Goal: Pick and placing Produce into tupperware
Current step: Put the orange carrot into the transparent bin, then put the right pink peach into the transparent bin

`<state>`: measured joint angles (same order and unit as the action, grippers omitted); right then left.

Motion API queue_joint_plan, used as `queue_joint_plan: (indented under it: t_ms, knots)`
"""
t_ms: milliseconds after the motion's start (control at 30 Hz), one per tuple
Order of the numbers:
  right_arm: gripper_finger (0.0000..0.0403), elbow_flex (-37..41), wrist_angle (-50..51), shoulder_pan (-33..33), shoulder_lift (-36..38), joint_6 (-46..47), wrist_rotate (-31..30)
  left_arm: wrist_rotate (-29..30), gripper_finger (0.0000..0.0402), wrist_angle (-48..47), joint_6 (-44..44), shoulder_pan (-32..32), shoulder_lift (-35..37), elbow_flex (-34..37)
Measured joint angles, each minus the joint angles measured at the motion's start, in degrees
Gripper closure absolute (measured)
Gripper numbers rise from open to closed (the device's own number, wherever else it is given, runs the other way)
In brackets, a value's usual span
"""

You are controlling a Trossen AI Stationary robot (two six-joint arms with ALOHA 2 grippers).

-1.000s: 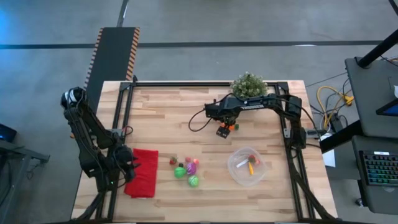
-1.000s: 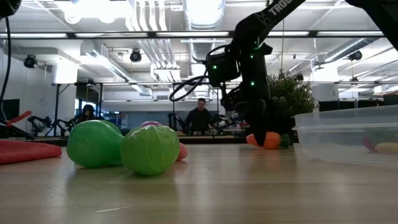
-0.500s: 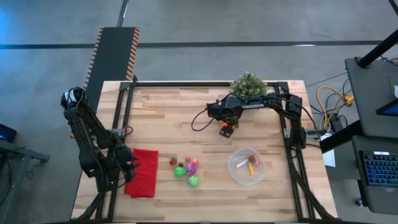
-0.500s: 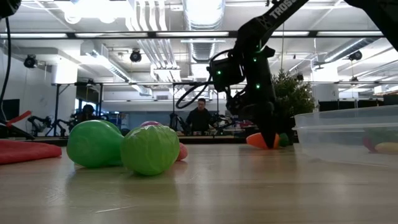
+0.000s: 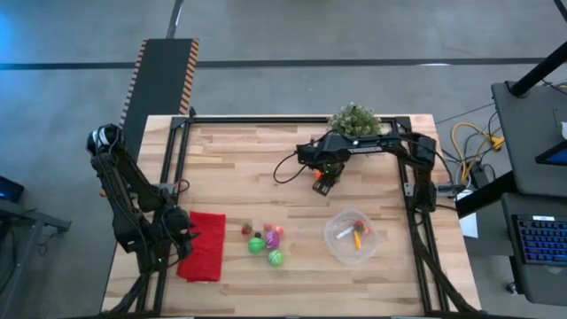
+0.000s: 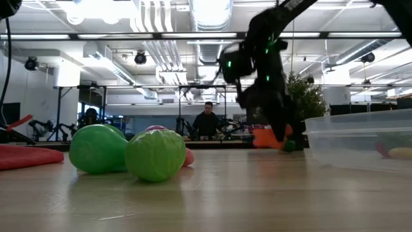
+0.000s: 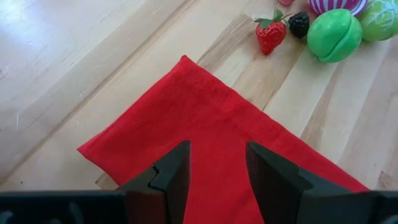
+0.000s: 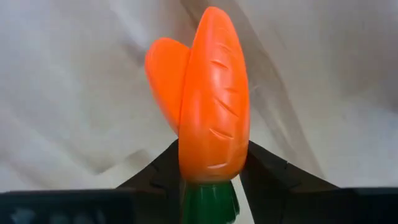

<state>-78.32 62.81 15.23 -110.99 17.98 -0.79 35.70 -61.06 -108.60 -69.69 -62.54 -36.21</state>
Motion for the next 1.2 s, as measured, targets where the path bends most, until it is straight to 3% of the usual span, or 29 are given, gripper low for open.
queue_joint_plan:
  t_ms: [233,333,500,667,900,1200]
  knots:
    - [0.0269,-0.13,2.13,-2.89,8.18,8.26,1.62,0.04,0.0262,-0.50,1.56,-0.01,0.00,0.01]
    - [0.0274,-0.13,5.67,-5.68,10.84,12.40,6.17,0.04,0.0262,-1.05,2.54,0.00,0.00,0.03]
    - [0.0272,-0.07,13.20,-14.92,13.70,20.75,10.24,0.17,0.0262,-1.02,2.70,-0.01,0.07,0.03]
    - [0.0264,-0.09,12.95,-25.76,17.24,35.94,11.79,0.74,0.0262,-1.01,3.64,-0.01,0.07,0.03]
    - [0.0248,1.66,6.50,-34.31,14.84,50.14,11.82,1.06,0.0262,-1.17,5.99,0.00,0.09,0.03]
    - [0.0237,4.13,1.46,-36.24,6.16,51.94,11.22,1.06,0.0262,-0.96,5.92,-0.01,0.12,-0.28]
